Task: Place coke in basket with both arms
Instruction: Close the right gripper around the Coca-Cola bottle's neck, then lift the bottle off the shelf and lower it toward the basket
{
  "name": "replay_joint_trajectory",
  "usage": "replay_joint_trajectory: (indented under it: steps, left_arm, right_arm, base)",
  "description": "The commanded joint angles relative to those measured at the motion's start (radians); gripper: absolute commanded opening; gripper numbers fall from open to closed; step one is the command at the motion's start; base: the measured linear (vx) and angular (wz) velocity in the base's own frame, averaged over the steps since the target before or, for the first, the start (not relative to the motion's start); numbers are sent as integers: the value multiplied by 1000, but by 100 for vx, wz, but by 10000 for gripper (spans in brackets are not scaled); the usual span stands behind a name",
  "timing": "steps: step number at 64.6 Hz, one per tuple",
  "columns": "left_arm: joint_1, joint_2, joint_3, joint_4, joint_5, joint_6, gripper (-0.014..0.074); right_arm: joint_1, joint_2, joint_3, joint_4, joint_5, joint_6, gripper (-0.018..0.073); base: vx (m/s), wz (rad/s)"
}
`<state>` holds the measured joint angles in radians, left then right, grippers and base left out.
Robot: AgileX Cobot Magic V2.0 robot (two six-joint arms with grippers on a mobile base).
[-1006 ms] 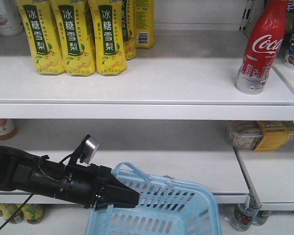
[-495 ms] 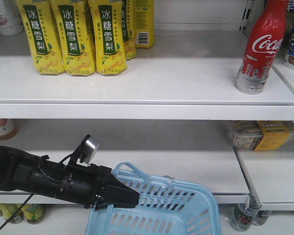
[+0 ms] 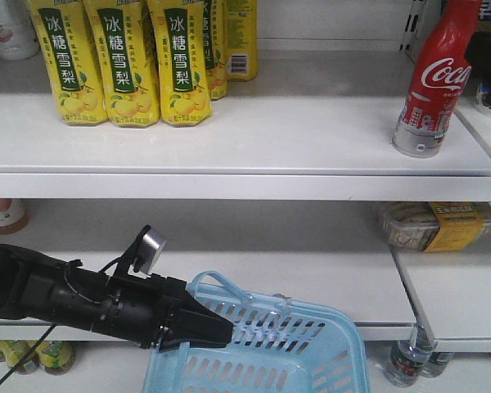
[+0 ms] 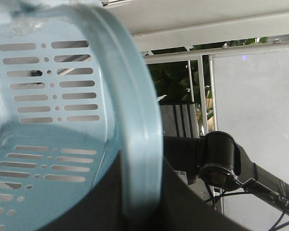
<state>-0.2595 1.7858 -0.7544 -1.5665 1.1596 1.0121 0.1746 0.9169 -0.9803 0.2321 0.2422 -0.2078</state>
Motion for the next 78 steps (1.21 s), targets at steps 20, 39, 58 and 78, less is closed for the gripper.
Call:
replay_joint_trajectory:
  steps: [20, 39, 58, 78]
  left_arm:
    - [-3, -50, -19, -76, 61, 23, -6]
    - [-3, -50, -19, -76, 61, 23, -6]
    - [-3, -50, -19, -76, 61, 23, -6]
    - [-3, -50, -19, -76, 61, 23, -6]
  right_arm:
    - [2, 168, -144, 2, -130, -11, 515]
    - [-3, 288, -246, 1, -138, 24, 508]
    - [-3, 317, -265, 2, -123, 35, 150]
    - [-3, 204, -264, 1, 3, 15, -9]
  base:
    - [0, 0]
    - [0, 0]
    - [0, 0]
    - [0, 0]
